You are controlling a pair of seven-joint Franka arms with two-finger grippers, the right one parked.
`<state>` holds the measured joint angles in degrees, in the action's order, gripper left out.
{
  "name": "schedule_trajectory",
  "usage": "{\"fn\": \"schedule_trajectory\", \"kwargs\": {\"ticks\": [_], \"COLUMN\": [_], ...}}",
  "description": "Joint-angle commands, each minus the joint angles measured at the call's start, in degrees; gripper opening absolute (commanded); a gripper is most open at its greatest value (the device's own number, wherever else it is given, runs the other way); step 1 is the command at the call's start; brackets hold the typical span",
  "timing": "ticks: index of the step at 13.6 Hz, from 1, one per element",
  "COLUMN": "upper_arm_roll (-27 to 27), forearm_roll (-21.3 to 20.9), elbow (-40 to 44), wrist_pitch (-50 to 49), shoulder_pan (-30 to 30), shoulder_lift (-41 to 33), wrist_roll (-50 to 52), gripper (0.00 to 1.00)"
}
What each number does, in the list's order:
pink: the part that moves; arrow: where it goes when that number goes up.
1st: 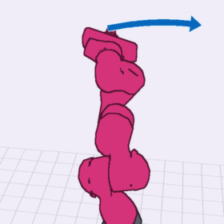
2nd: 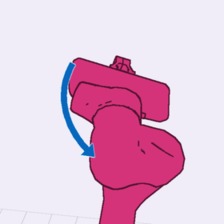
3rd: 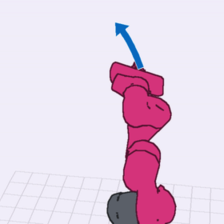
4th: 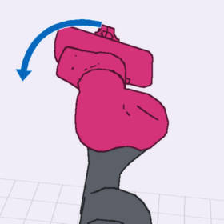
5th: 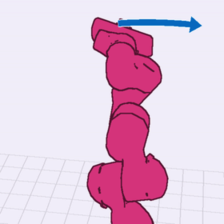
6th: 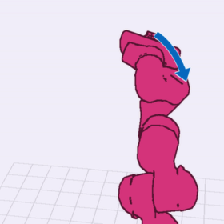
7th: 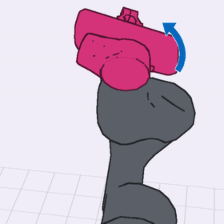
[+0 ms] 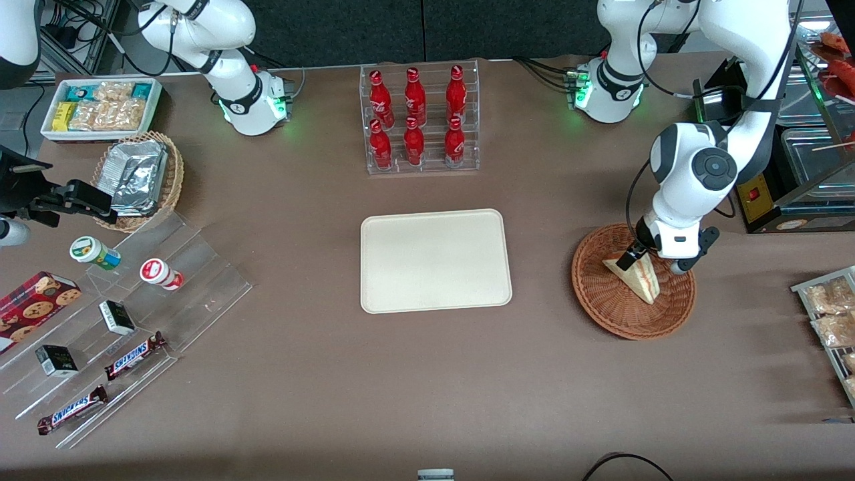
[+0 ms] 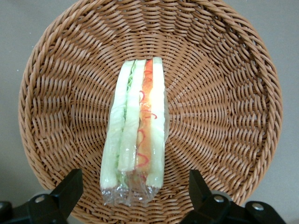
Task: Place sandwich from basket to tray
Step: 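Lower the open left gripper around the sandwich and close it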
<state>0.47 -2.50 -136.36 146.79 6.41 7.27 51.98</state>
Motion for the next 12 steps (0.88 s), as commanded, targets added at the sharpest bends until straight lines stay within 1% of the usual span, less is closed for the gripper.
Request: {"fn": "schedule_trajectory", "kwargs": {"ticks": [1, 8, 9, 10, 11, 12], "upper_arm_roll": [-0.38, -0.56, -0.64, -0.64, -0.64, -0.64], "forearm_roll": [-0.57, -0.66, -0.66, -0.66, -0.66, -0.66], "elbow": [0.04, 0.39, 0.39, 0.39, 0.39, 0.39], "wrist_pitch": [1.3, 4.38, 4.38, 4.38, 4.38, 4.29], "shoulder_pan": [0.18, -0.08, -0.08, -0.08, -0.08, -0.08], "shoulder_lift": [0.21, 2.93, 2.93, 2.93, 2.93, 2.93], "wrist_roll": [1.1, 1.02, 0.84, 0.93, 0.93, 0.84], "gripper": [1.0, 1.0, 0.92, 0.58, 0.19, 0.0]}}
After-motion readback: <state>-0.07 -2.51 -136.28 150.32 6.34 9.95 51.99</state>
